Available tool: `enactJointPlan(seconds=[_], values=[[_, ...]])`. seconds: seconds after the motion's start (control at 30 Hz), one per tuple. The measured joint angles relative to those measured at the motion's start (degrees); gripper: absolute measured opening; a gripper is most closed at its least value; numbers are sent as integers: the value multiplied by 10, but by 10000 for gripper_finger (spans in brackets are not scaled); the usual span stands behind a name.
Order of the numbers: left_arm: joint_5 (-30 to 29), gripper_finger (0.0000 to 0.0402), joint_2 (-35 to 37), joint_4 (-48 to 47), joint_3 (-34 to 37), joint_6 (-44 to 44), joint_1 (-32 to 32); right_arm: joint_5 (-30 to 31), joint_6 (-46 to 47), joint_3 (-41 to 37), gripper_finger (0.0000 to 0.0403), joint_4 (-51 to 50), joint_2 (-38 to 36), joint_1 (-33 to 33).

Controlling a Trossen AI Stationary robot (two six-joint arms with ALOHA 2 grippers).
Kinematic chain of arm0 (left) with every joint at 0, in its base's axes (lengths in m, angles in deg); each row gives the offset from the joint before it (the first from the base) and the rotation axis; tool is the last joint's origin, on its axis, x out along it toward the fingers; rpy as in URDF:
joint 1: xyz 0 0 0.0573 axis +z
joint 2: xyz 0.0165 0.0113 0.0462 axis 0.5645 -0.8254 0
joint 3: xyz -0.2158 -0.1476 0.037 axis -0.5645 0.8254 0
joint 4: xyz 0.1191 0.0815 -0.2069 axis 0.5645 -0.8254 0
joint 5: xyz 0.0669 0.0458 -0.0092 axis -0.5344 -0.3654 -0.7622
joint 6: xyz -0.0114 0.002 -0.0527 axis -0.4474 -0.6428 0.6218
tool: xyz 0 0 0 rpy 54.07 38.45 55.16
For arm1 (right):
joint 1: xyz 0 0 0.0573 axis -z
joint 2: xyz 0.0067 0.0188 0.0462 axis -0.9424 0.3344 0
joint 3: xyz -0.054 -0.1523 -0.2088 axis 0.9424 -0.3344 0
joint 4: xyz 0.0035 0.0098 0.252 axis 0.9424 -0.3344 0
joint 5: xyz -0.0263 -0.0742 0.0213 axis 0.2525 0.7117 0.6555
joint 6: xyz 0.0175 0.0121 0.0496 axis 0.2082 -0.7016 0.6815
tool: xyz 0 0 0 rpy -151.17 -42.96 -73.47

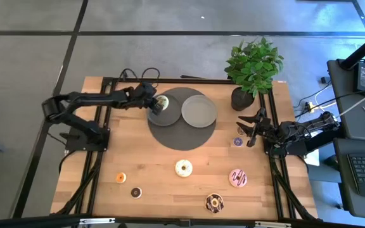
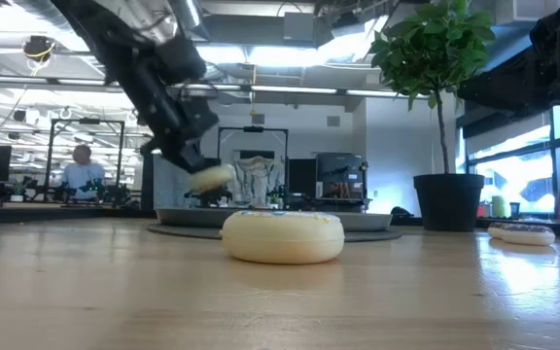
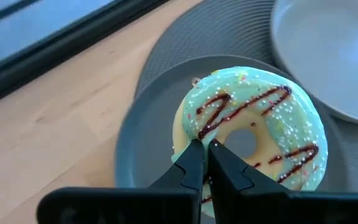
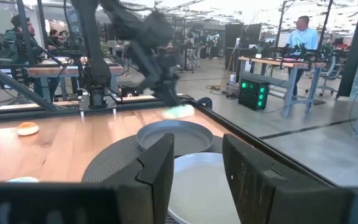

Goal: Pick & Place donuts
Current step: Put the big blue donut on the black plate

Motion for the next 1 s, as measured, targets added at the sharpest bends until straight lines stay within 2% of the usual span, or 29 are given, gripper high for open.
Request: enactJointPlan(seconds=[0.27,0.57,1.0], values=[[18,6,-54,12,0,4,48,0,-8,0,139,0,0,0],[15,8,-62,15,0,3,51,0,-10,0,139,0,0,0],[-13,36,-62,15,0,-33,51,0,-10,0,139,0,0,0]])
